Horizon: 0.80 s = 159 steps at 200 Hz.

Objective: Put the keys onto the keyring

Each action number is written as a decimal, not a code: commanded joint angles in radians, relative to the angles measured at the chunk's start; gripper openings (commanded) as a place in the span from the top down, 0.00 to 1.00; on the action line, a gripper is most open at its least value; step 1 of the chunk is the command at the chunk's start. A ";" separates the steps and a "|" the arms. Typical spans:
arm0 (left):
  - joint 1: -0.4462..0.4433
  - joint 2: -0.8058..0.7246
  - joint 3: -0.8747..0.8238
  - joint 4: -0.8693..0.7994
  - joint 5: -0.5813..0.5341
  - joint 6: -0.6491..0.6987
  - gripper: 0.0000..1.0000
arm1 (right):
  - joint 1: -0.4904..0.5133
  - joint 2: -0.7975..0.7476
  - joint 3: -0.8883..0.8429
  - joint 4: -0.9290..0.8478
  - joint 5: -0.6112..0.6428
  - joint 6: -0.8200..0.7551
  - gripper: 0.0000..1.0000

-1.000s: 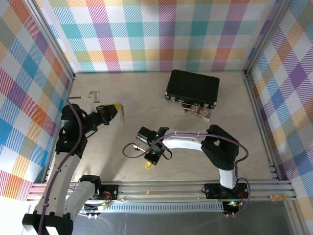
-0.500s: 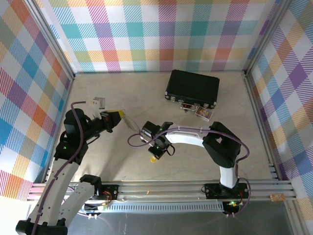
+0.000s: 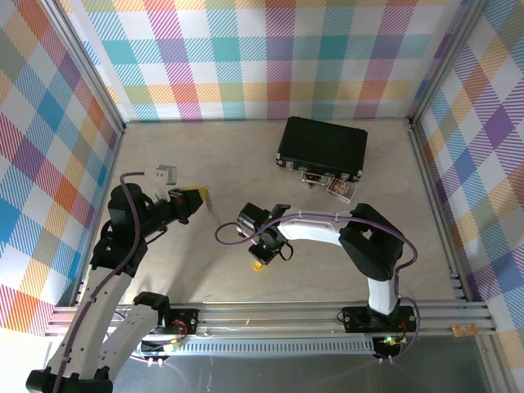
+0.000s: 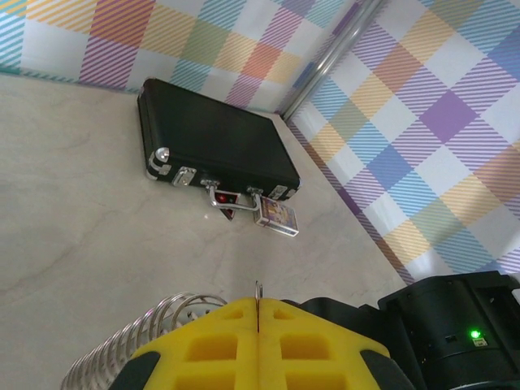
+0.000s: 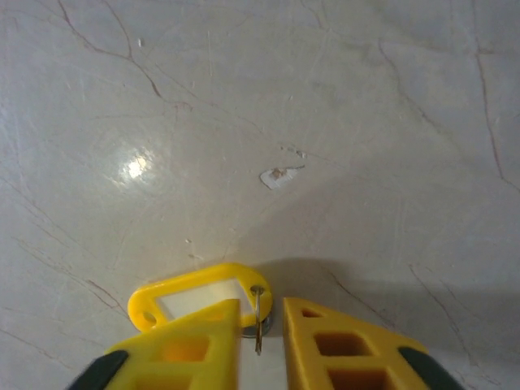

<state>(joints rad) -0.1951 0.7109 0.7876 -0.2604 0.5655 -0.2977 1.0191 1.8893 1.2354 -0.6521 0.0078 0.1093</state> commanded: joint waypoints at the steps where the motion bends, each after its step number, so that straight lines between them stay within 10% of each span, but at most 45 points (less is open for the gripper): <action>1: -0.006 -0.013 -0.017 0.024 0.010 0.008 1.00 | -0.008 -0.058 -0.015 -0.020 -0.004 0.029 0.70; 54: -0.006 -0.019 -0.036 0.047 0.035 -0.008 1.00 | -0.028 -0.189 -0.137 0.056 -0.085 0.140 0.55; 159: -0.006 -0.025 -0.066 0.122 0.091 -0.062 1.00 | -0.063 -0.192 -0.290 0.376 -0.187 0.196 0.65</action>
<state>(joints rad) -0.1951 0.7006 0.7273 -0.2047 0.6243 -0.3408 0.9611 1.6749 0.9588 -0.3630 -0.1520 0.2924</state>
